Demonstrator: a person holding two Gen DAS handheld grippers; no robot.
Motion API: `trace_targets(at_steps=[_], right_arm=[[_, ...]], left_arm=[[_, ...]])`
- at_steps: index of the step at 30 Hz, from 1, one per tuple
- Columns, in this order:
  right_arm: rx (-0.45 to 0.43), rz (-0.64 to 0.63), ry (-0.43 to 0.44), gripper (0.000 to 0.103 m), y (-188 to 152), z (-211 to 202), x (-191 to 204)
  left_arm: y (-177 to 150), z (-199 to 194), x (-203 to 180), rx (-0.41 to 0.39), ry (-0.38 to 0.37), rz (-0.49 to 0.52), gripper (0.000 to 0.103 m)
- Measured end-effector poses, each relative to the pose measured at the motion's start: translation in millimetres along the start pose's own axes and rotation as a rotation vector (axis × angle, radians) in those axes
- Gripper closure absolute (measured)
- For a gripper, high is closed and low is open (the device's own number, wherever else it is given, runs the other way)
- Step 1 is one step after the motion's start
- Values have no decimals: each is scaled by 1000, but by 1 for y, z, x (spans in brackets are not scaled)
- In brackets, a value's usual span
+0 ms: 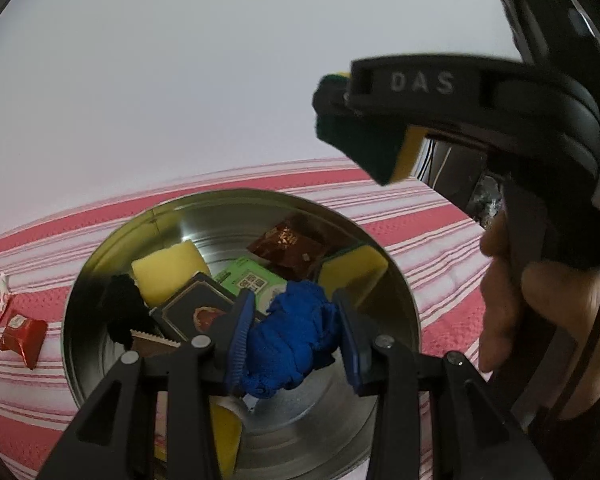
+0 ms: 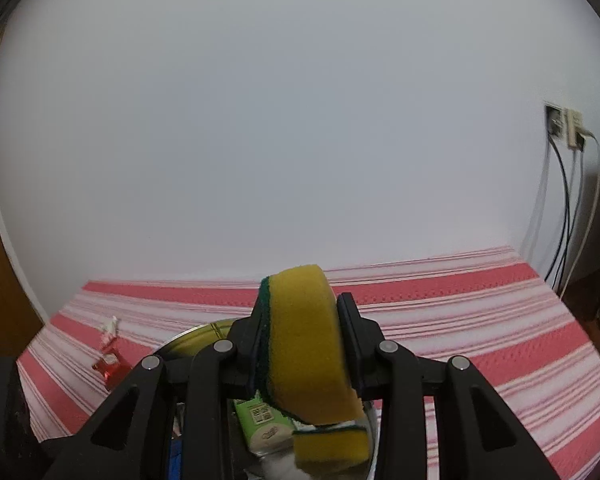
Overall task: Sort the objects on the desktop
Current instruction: 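Carry the pom-pom and sponge over the tin and open both grippers, then move both open grippers back from the tin toward the red packet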
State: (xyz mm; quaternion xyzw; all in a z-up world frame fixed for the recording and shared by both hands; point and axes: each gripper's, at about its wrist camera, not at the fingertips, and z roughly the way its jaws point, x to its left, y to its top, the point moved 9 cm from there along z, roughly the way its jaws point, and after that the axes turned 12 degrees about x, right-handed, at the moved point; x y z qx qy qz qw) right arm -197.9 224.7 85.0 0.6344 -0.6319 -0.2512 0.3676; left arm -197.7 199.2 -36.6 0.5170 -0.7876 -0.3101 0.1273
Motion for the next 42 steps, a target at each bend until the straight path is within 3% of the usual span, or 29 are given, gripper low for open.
trace_targets(at_steps=[16,22,23,24,27,28,34,42], right_arm=[[83,-65,24,67,0,36,11],[117,-90,20,65,-6,50,15],[133,-95,26,64,-8,55,16],[147,-91,27,60,-10,58,15],[156,-31,5,34,-14,57,3],[136,-13,3,31,-13,51,0],[31,62,7,29,-16,12,-5],[-89,53,-11,25,-35,-29,17]], left_arm=[[4,24,2,34,2,-31,64],[4,32,3,50,37,-18,64],[5,32,2,52,49,-7,57],[6,31,3,51,63,-5,44],[8,23,9,25,123,-28,9],[9,19,11,6,129,-27,6],[11,0,16,-35,162,-37,1],[-4,-21,37,-73,219,-63,1]])
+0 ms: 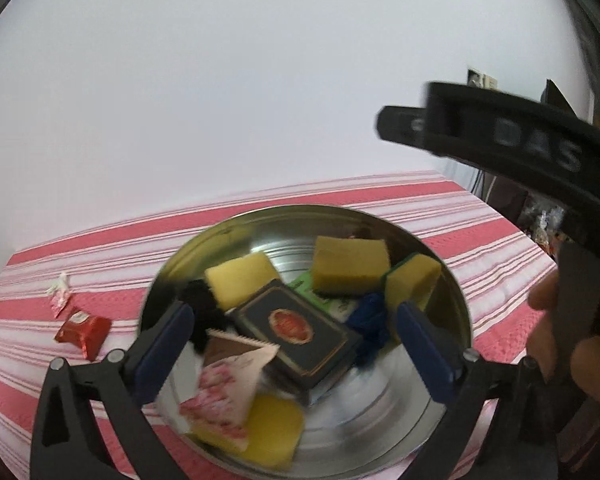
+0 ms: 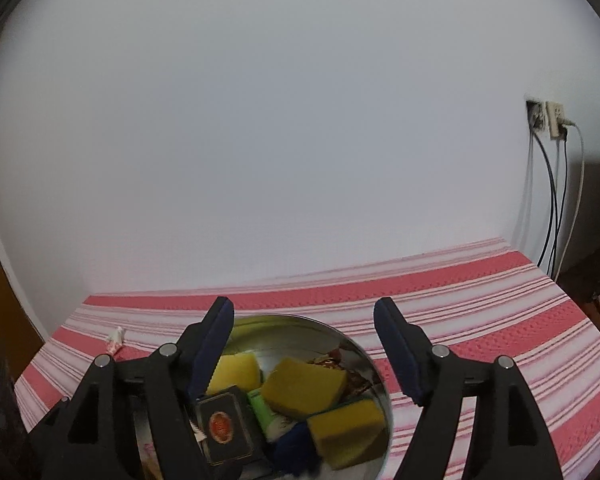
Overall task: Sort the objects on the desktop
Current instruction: 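Move both open grippers back from the tin toward the red packet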
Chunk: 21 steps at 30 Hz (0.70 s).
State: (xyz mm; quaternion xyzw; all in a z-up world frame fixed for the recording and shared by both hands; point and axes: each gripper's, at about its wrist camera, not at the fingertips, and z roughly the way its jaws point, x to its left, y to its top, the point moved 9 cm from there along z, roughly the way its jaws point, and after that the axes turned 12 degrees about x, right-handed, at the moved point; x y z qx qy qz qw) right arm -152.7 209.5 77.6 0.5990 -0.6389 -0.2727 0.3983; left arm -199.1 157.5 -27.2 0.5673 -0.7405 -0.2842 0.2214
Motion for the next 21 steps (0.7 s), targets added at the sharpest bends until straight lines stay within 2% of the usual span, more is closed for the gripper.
trace_targets(at_steps=[1,4,8,10,14,21], right_arm=[[-8,1,1,22,-3,-2,2],[-25,5,-5,22,-8,-17,3],[-53,7,-21,19,-22,-27,16],[-67,25,-22,10,-30,-31,21],[-113,64,-28,9,-39,-37,19],[-84,83,-11,9,-55,-29,28]], left_arm=[[1,0,4,1,1,-9,1],[-3,-4,18,-8,4,-32,1],[-11,-10,38,-30,55,-51,1],[-14,-7,45,-19,54,-71,1],[-22,-5,59,-9,52,-107,1],[-30,-9,84,-10,77,-141,1]])
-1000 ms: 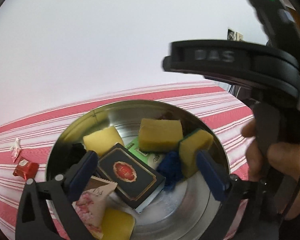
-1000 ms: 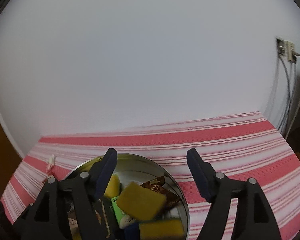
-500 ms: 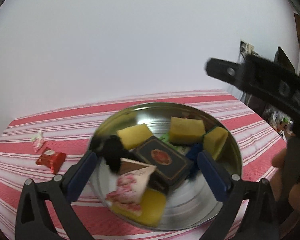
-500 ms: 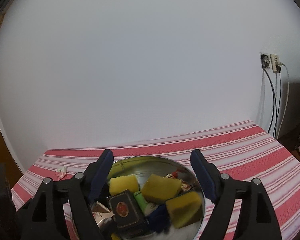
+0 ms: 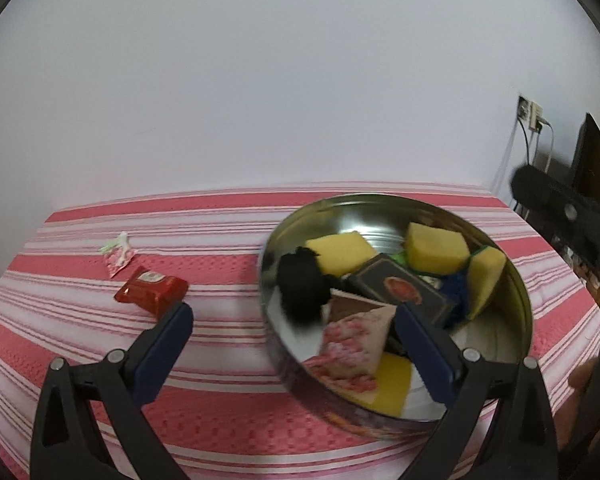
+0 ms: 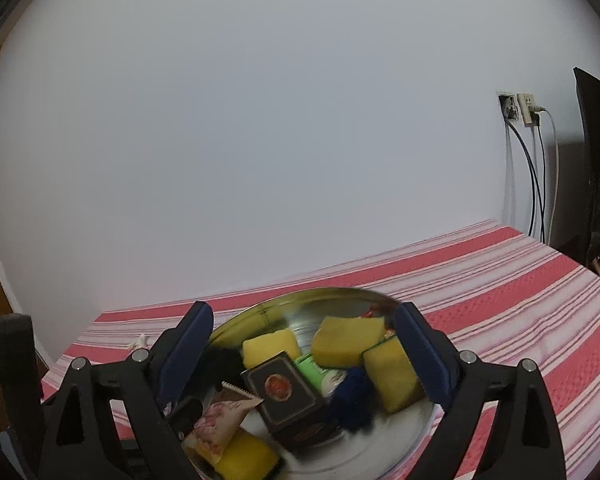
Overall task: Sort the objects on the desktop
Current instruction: 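Move both open grippers back from the tin toward the red packet, then grasp the red snack packet with the right gripper while the left gripper grasps the candy wrapper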
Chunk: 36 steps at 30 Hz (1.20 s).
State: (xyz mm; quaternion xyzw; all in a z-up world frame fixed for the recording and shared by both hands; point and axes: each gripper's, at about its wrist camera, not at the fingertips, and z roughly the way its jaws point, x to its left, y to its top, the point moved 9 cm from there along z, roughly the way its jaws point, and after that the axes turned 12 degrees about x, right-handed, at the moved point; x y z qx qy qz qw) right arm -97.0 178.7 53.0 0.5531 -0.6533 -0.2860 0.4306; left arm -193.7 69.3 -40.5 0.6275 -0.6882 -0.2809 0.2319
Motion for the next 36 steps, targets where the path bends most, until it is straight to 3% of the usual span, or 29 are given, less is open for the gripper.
trace_targets(at_steps=[22,36], right_arm=[[-81,-73,78,9,-29,1,80],[16,-168,162,9,-50,24,141]], left_arm=[[-20,-2,115,-15,124,-116,1],[-35,1,191,20,229,-216,1]])
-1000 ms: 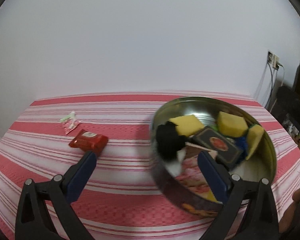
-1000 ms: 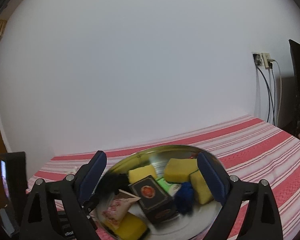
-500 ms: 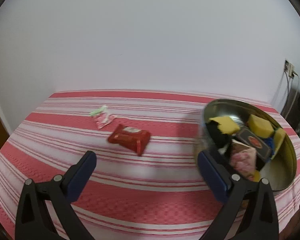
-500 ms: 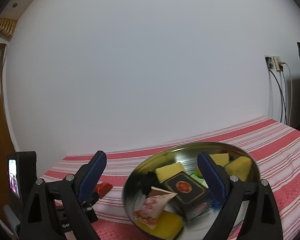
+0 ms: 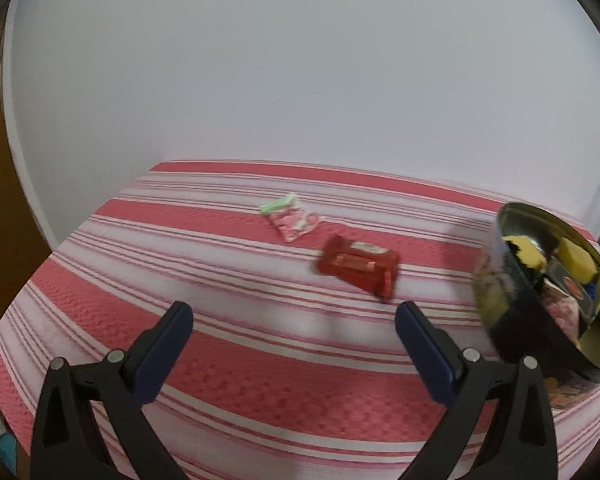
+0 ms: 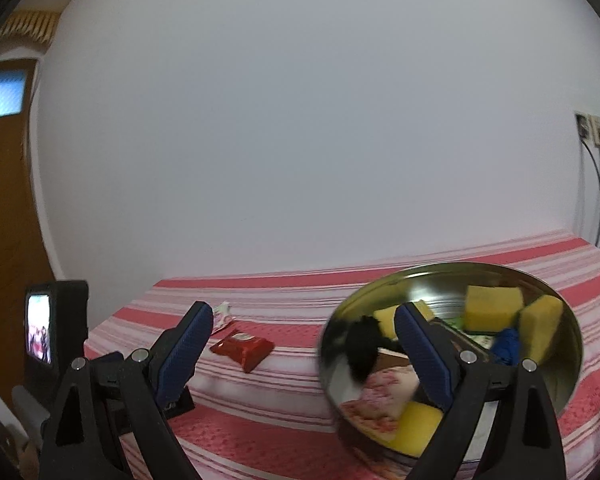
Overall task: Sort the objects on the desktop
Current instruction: 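Grasp the red snack packet with the right gripper while the left gripper grasps the candy wrapper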
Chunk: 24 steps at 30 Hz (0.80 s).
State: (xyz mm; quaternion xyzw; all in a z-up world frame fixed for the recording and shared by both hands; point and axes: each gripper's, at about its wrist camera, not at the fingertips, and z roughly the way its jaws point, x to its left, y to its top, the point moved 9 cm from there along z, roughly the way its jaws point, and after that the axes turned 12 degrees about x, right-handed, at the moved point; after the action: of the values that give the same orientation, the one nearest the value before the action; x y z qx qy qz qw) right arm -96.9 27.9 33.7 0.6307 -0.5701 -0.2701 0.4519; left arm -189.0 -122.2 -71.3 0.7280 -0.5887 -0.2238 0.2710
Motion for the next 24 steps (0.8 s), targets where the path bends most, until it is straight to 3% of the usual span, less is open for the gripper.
trace_targets(at_steps=[14,20,24], right_arm=[[78,-116,79,9,-10,26,64],[160,-133,121,9,-16,51,78],[210,-223,146,9,-18,68,96]], left_arm=[[18,15,53,-7,72,-28,1],[33,25,73,-6,102,-38,1],[49,34,80,-8,127,-39,1]])
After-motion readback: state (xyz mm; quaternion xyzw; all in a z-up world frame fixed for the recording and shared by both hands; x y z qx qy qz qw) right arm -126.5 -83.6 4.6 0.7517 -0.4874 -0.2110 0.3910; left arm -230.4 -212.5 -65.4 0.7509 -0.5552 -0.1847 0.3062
